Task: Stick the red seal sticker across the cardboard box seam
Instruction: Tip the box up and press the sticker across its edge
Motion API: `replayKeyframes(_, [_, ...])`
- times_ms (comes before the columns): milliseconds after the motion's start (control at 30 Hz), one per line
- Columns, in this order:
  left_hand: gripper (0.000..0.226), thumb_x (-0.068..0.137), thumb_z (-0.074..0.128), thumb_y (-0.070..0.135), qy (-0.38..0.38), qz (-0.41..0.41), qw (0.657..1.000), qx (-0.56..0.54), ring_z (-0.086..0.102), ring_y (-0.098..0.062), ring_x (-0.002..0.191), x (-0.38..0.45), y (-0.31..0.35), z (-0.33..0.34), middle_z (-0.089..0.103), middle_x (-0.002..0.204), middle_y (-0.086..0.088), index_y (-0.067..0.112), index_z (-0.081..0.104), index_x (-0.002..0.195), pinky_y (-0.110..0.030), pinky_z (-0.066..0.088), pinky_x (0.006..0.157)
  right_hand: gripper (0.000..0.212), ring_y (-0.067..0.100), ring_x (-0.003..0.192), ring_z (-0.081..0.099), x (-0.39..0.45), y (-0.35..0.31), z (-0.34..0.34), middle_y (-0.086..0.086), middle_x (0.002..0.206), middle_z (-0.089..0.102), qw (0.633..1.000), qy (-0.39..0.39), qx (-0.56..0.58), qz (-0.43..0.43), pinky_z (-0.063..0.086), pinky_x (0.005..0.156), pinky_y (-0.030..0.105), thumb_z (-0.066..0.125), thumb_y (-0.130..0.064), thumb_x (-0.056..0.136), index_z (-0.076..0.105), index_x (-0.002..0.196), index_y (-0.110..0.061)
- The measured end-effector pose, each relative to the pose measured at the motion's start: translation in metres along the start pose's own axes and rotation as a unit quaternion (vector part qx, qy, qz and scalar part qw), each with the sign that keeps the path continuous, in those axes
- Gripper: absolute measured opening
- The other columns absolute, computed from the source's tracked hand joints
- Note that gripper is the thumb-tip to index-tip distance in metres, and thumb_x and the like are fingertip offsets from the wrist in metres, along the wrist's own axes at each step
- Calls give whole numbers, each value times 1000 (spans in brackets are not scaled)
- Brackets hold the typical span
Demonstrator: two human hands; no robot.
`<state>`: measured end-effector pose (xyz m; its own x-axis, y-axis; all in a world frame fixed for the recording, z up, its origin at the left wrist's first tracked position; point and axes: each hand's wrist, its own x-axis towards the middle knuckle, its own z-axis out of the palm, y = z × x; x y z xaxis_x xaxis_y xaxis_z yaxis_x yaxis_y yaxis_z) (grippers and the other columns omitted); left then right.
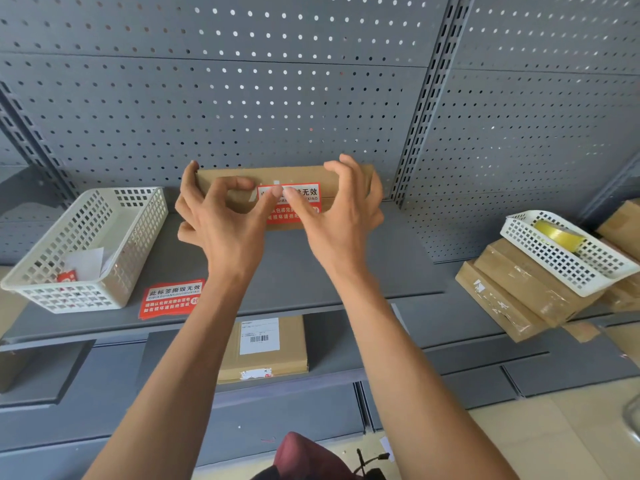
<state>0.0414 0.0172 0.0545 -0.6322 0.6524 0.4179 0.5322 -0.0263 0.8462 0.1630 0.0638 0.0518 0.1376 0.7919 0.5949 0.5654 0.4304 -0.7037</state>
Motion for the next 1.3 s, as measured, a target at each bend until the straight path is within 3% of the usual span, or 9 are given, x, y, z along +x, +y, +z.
replayKeyframes(200, [31,72,80,54,5,12,1000,15,21,-17,147,-1,-5,4,23,163,7,36,64,92,-55,22,110,60,20,139,29,4,12,5,-17,144,46,1000,2,14,-12,29,89,42,76,-50,73,55,126,-30])
replayKeyframes(333, [24,76,78,51,-1,25,1000,1,23,-18,145,1,-11,1,25,161,7,38,67,93,-49,23,106,47,21,135,32,10,19,-2,-21,140,51,999,-10,41,-3,32,95,44,75,-37,78,60,123,-33])
replayKeyframes(767, [3,87,67,39,-6,14,1000,-10,22,-20,146,1,-11,-3,26,161,4,37,66,90,-42,16,105,38,20,130,34,14,31,-10,-22,137,56,998,-33,56,-19,37,106,46,68,-22,85,64,121,-35])
replayKeyframes(867, [28,83,64,57,10,-8,1000,18,21,-21,146,0,-2,5,25,161,2,29,63,86,-42,13,107,33,18,131,35,11,14,-6,-24,130,57,999,-9,48,21,36,97,43,68,-42,81,63,113,-36])
replayKeyframes(933, [42,81,64,65,29,-15,999,29,21,-22,147,1,2,12,27,160,1,24,58,85,-45,14,108,46,18,131,35,7,1,1,-24,125,56,999,13,5,36,32,88,41,67,-62,74,59,111,-35])
replayKeyframes(1000, [45,78,66,66,51,-13,998,34,24,-24,145,2,1,17,30,158,0,23,53,82,-47,17,108,58,21,131,36,2,-6,7,-20,122,56,999,38,-26,29,34,87,44,67,-69,70,56,113,-32])
replayKeyframes(1133, [40,78,70,60,69,-4,997,38,27,-25,143,1,-3,19,32,157,0,26,49,79,-48,18,107,57,24,130,36,-1,-4,13,-16,121,54,998,54,-36,23,36,88,49,71,-64,72,54,113,-29])
replayKeyframes(1300, [30,83,68,54,56,15,998,21,26,-25,143,0,-8,13,31,156,0,31,50,77,-44,18,105,32,19,128,35,4,8,11,-20,119,56,999,43,10,25,31,88,44,67,-48,83,57,109,-33])
